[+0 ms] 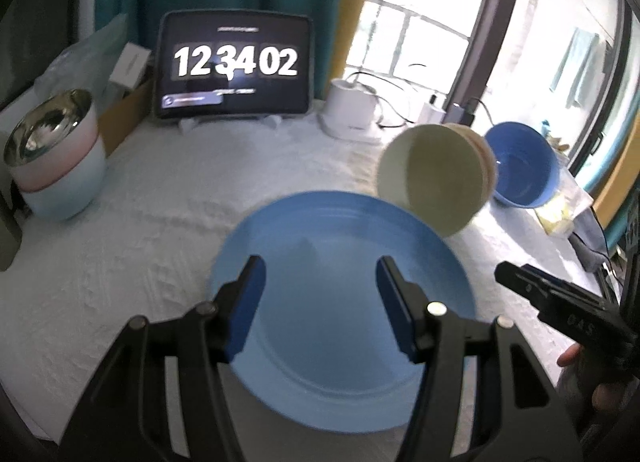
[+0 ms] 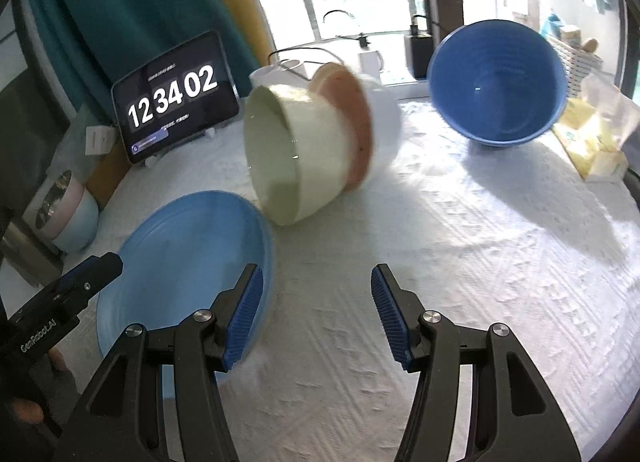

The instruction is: Organize plates and bowls

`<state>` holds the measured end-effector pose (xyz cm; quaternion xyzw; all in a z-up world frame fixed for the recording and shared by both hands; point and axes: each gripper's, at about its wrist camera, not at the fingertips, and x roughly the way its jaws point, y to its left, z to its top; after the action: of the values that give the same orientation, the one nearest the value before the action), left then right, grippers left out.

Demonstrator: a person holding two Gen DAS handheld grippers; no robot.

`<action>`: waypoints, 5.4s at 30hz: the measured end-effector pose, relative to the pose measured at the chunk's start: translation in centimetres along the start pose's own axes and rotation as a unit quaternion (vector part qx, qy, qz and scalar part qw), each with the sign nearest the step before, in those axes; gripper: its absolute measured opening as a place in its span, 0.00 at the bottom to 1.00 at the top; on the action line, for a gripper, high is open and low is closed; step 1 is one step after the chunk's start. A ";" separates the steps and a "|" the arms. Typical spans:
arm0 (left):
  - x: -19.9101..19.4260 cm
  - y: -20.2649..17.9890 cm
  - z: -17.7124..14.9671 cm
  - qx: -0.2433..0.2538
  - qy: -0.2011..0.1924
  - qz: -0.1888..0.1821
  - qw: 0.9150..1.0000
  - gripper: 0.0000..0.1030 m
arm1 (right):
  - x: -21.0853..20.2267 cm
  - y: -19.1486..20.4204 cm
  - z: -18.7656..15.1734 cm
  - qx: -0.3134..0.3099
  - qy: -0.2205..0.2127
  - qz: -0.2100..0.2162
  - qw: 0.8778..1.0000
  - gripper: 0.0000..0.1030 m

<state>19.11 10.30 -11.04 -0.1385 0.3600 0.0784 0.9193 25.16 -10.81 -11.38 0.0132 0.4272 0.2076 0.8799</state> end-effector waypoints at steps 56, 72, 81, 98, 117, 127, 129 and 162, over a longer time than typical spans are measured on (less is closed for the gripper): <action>12.5 -24.7 7.0 0.149 -0.047 -0.115 0.981 0.57 | 0.2 -19.3 11.4 0.041 -0.121 -0.077 0.989 0.58; 14.2 -26.3 6.9 0.164 -0.050 -0.080 0.982 0.57 | 6.8 -23.0 12.7 0.090 -0.053 -0.088 0.991 0.32; 14.3 -27.1 6.9 0.172 -0.053 -0.079 0.980 0.57 | 6.0 -23.7 11.8 0.084 -0.044 -0.084 0.992 0.06; 14.5 -28.9 6.0 0.208 -0.024 -0.074 0.975 0.57 | 3.5 -24.8 8.7 0.089 -0.023 -0.084 0.992 0.07; 12.4 -28.6 1.3 0.237 0.021 -0.116 0.964 0.56 | -0.6 -22.5 3.0 0.047 -0.011 -0.084 0.995 0.08; 9.4 -26.6 -0.8 0.232 0.017 -0.114 0.966 0.56 | -2.1 -20.4 0.1 0.043 -0.009 -0.084 0.995 0.08; 9.0 -25.9 -1.1 0.229 0.017 -0.113 0.967 0.56 | -2.2 -19.6 -0.5 0.041 -0.009 -0.086 0.995 0.08; 0.9 -13.9 -5.4 0.147 0.010 -0.132 0.980 0.40 | -4.7 -10.4 -4.8 -0.014 0.017 -0.057 0.998 0.08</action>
<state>19.74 -4.54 -12.66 -0.0486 0.3551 -0.0992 0.9283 22.59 -22.81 -13.03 -0.0268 0.4391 0.1629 0.8831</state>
